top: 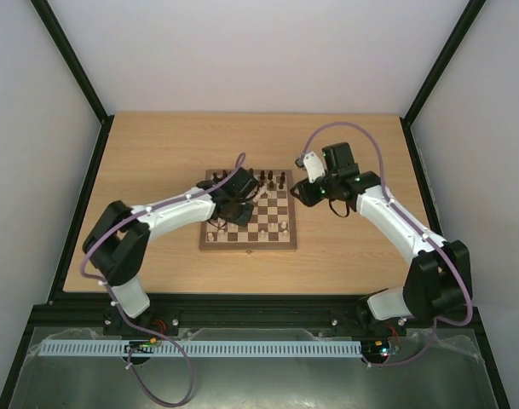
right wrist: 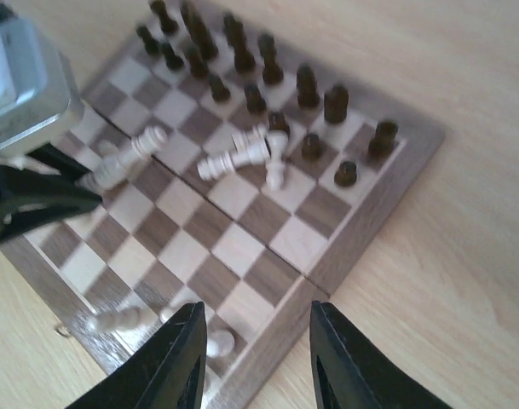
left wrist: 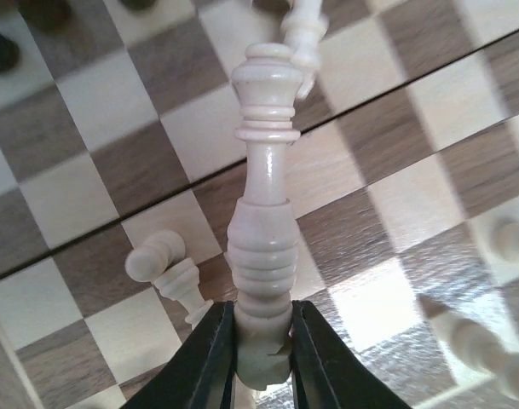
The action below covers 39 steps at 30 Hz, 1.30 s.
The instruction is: Set up the chess pieces on the board
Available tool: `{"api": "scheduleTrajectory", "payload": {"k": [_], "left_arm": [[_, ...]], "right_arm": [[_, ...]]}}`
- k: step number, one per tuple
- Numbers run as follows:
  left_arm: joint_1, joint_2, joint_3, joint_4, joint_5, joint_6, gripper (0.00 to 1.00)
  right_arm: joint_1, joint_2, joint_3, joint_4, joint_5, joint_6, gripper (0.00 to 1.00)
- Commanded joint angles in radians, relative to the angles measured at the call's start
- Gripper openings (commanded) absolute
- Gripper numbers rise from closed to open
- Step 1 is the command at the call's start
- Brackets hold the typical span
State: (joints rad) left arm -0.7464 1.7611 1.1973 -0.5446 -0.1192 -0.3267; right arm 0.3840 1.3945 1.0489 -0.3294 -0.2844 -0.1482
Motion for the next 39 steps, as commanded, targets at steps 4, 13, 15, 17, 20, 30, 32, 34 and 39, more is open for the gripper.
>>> {"api": "scheduleTrajectory", "payload": {"k": [4, 13, 15, 17, 20, 30, 32, 34, 39], "left_arm": [[0.005, -0.186, -0.083, 0.184, 0.104, 0.085, 0.02], [-0.003, -0.293, -0.153, 0.29, 0.25, 0.142, 0.03], [-0.008, -0.294, -0.153, 0.292, 0.26, 0.145, 0.02], [-0.011, -0.293, -0.153, 0.293, 0.271, 0.15, 0.02], [-0.017, -0.292, -0.153, 0.296, 0.282, 0.153, 0.03], [-0.022, -0.285, -0.15, 0.294, 0.307, 0.162, 0.03], [-0.024, -0.28, -0.148, 0.292, 0.309, 0.163, 0.02], [-0.023, -0.278, -0.145, 0.291, 0.314, 0.165, 0.02], [-0.025, -0.279, -0.146, 0.288, 0.313, 0.168, 0.02]], "right_arm": [[-0.046, 0.087, 0.2, -0.187, -0.258, 0.047, 0.4], [-0.046, 0.251, 0.35, -0.297, -0.541, 0.085, 0.46], [-0.046, 0.276, 0.363, -0.302, -0.574, 0.097, 0.47], [-0.046, 0.299, 0.372, -0.304, -0.606, 0.108, 0.47], [-0.045, 0.334, 0.391, -0.32, -0.652, 0.11, 0.48], [-0.04, 0.387, 0.407, -0.34, -0.709, 0.1, 0.39], [-0.039, 0.393, 0.408, -0.34, -0.714, 0.1, 0.35], [-0.04, 0.396, 0.408, -0.337, -0.718, 0.101, 0.3], [-0.04, 0.407, 0.409, -0.335, -0.722, 0.104, 0.25]]}}
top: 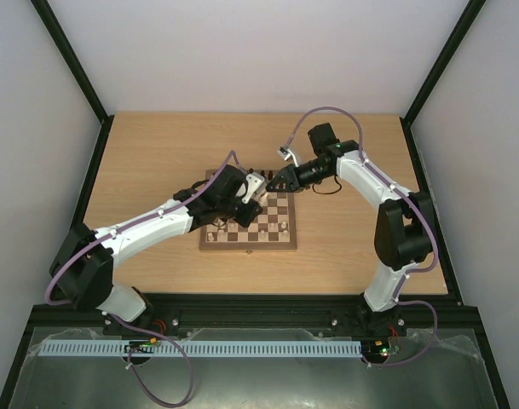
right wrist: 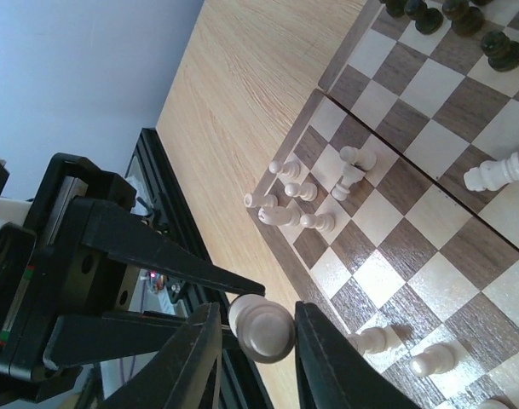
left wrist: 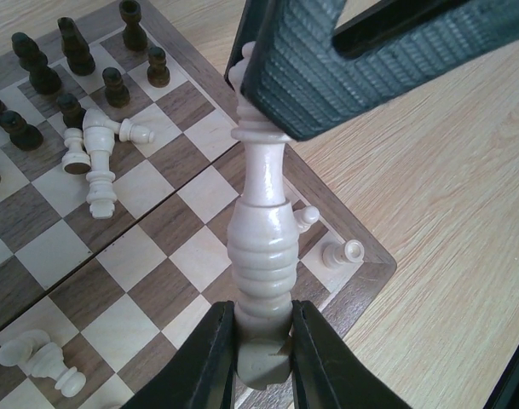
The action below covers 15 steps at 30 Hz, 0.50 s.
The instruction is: Set up the chess pieces on the board
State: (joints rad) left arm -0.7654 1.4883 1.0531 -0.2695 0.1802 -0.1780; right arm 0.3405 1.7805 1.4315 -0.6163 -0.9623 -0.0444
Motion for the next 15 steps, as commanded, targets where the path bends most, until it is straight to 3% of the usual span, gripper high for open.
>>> {"api": "scheduleTrajectory", "payload": {"k": [1, 8, 15], "left_arm": [[-0.006, -0.006, -0.002, 0.013, 0.014, 0.019, 0.02], [-0.006, -0.007, 0.011, -0.009, -0.005, 0.016, 0.02], [0.031, 0.011, 0.062, -0.126, -0.09, -0.028, 0.02]], "right_arm": [[0.004, 0.023, 0.027, -0.048, -0.045, 0.0, 0.23], [0.004, 0.011, 0.024, -0.021, -0.013, 0.01, 0.12], [0.002, -0.119, -0.023, 0.103, 0.151, 0.01, 0.07]]}}
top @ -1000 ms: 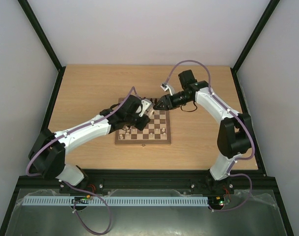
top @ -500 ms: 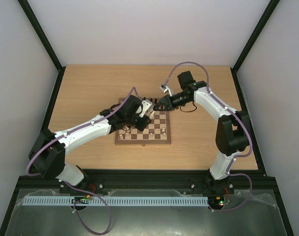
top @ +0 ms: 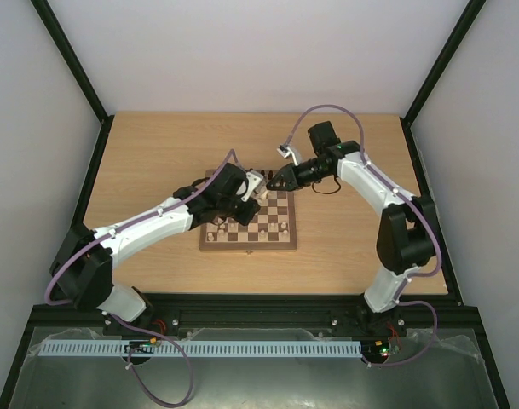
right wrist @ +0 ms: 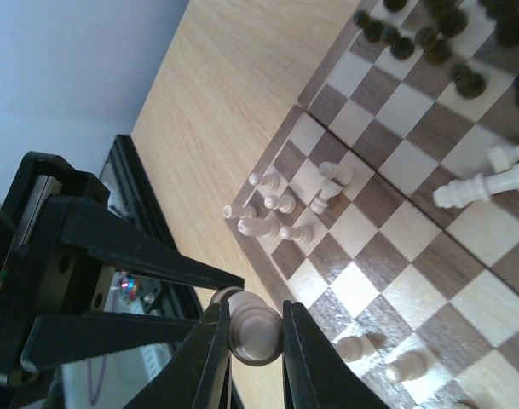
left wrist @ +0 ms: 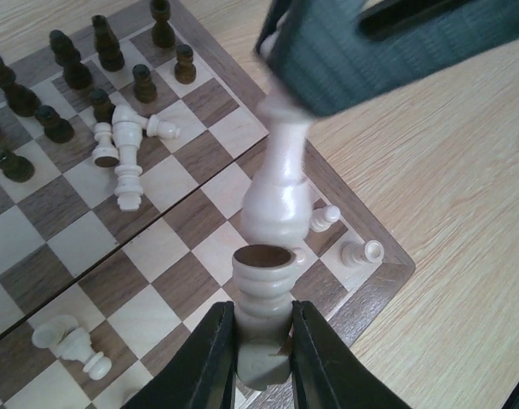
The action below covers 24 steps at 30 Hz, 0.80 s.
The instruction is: Set up the chess pieces on the board
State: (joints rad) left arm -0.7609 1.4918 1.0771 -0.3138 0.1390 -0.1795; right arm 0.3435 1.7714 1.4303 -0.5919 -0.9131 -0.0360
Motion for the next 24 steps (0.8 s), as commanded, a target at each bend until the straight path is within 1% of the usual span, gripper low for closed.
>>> {"api": "scheduleTrajectory", "payload": {"k": [1, 6, 9, 16, 20, 22, 24], "left_arm": [[0.045, 0.005, 0.039, -0.092, -0.05, -0.034, 0.03], [0.186, -0.01, 0.045, -0.118, -0.017, -0.072, 0.03], [0.256, -0.021, 0.032, -0.096, 0.001, -0.091, 0.02], [0.381, -0.057, -0.025, -0.039, 0.054, -0.105, 0.02], [0.449, -0.07, -0.074, 0.004, 0.103, -0.132, 0.03], [0.459, -0.075, -0.069, -0.001, 0.101, -0.131, 0.03], [0.471, -0.09, -0.072, 0.003, 0.093, -0.132, 0.04]], "right_arm": [[-0.001, -0.133, -0.039, 0.101, 0.126, 0.002, 0.07], [0.01, -0.245, -0.136, 0.204, 0.241, -0.021, 0.07], [0.051, -0.284, -0.18, 0.23, 0.325, -0.06, 0.07], [0.255, -0.362, -0.289, 0.308, 0.56, -0.201, 0.07], [0.352, -0.354, -0.318, 0.345, 0.659, -0.261, 0.08], [0.388, -0.337, -0.324, 0.365, 0.709, -0.273, 0.08], [0.404, -0.311, -0.315, 0.37, 0.726, -0.273, 0.08]]}}
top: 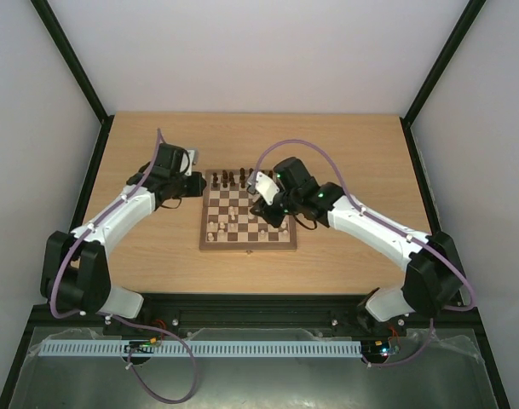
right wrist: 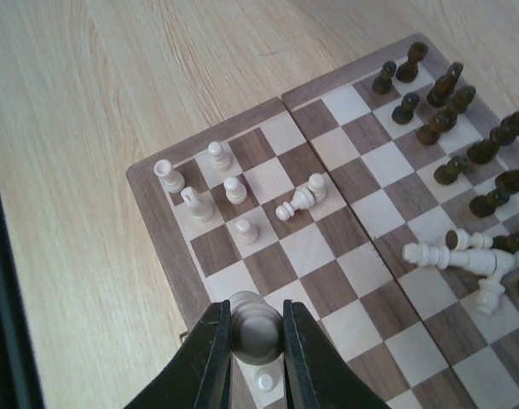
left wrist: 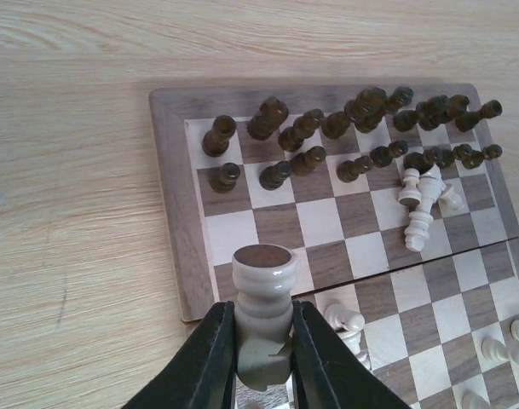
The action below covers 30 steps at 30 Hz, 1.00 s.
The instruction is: Set up the chess pieces on the board
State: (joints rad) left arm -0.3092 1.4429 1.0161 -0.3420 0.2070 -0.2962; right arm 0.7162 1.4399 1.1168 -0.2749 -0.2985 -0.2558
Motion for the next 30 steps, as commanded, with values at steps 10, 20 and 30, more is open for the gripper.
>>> {"api": "scheduleTrajectory", "payload": {"k": [10, 20, 30], "left_arm": [[0.034, -0.058, -0.021, 0.031, 0.025, -0.017, 0.04], [0.035, -0.048, -0.022, 0.029, 0.032, -0.014, 0.04], [0.034, -0.037, -0.022, 0.026, 0.038, -0.014, 0.05]], "right_arm": [[0.103, 0.079, -0.024, 0.086, 0.197, -0.088, 0.08], [0.15, 0.098, -0.133, 0.152, 0.232, -0.128, 0.09], [0.151, 0.137, -0.153, 0.16, 0.185, -0.113, 0.11]]}}
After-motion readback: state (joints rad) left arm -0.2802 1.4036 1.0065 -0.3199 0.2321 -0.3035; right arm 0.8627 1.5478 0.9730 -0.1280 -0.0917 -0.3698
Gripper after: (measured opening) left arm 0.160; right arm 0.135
